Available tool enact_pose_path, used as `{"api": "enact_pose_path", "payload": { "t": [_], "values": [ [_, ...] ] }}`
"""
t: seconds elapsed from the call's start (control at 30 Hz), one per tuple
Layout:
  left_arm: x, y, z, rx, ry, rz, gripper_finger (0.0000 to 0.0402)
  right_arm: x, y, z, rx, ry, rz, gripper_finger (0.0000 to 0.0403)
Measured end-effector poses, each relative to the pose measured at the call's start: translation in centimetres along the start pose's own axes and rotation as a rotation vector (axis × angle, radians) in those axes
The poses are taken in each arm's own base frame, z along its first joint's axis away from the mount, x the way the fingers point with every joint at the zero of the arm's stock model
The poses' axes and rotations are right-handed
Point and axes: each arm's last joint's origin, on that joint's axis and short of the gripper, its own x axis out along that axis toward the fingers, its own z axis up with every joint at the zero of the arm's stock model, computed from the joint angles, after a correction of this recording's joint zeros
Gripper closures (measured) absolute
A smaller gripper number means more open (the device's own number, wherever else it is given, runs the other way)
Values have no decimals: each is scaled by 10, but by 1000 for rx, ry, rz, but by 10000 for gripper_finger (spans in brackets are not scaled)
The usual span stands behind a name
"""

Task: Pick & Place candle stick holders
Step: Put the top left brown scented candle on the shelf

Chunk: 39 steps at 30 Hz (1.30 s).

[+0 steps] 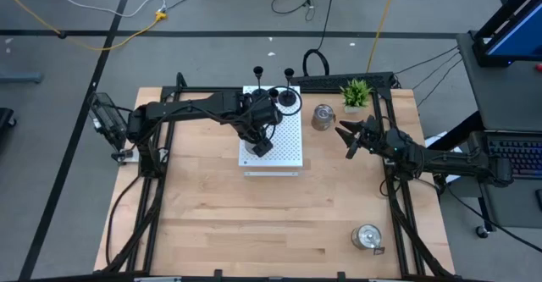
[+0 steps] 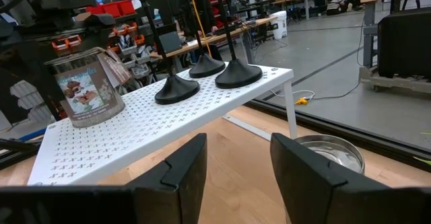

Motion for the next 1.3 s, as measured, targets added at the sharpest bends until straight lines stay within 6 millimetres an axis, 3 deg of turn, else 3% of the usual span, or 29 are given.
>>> {"api": "enact_pose_path", "payload": {
  "t": [1.3],
  "values": [
    [-2,2,0,71,-20,23,2,0,0,0,0,0,0,248]
  ]
}}
